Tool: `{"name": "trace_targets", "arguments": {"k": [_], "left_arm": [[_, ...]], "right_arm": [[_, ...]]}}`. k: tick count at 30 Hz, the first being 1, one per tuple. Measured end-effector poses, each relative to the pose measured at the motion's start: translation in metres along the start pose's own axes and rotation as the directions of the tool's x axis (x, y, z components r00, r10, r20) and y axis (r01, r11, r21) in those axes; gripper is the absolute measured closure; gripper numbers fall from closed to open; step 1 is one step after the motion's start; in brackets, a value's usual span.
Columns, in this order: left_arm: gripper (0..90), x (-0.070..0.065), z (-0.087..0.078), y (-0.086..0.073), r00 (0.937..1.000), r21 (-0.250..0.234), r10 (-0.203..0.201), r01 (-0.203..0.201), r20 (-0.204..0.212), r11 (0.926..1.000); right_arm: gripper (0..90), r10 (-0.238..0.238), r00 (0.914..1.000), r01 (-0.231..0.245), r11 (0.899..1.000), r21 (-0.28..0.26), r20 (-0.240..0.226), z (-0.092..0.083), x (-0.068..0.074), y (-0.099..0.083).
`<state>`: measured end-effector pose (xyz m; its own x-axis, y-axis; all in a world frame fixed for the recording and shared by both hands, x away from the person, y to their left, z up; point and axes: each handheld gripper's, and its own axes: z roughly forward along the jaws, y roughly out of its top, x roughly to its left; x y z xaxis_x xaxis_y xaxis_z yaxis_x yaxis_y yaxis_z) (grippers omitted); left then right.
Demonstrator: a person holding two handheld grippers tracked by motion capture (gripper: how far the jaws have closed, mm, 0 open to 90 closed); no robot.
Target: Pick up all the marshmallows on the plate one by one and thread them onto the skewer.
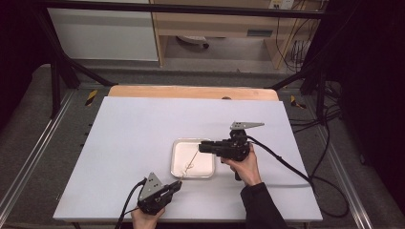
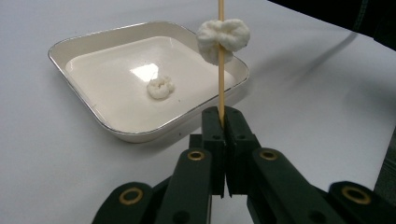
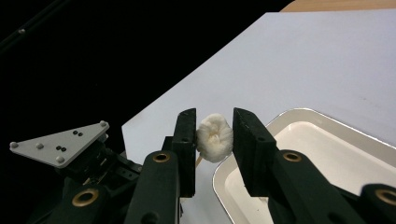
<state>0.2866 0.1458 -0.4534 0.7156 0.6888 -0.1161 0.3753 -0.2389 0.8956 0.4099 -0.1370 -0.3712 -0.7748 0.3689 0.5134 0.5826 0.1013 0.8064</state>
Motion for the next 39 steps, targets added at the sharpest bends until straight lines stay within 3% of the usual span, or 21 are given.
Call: {"name": "trace_targets", "arguments": {"k": [19,35,39], "left_arm": [[88.2,-0.002,0.004,-0.001,0.9991,0.043,0.043,-0.043,0.002,0.9982],[88.3,-0.003,0.008,-0.002,0.9989,0.065,0.047,-0.047,0.004,0.9968],[88.3,-0.004,0.008,-0.002,0.9989,0.051,0.046,-0.046,0.01,0.9976]], "right_arm": [[74.2,0.019,0.9997,-0.018,0.998,0.058,-0.016,0.009,-0.001,-0.008],[78.2,0.001,0.9998,0.001,0.997,0.077,-0.017,0.016,0.002,-0.018],[78.7,-0.003,0.9998,0.005,0.996,0.087,-0.017,0.016,0.003,-0.021]]}}
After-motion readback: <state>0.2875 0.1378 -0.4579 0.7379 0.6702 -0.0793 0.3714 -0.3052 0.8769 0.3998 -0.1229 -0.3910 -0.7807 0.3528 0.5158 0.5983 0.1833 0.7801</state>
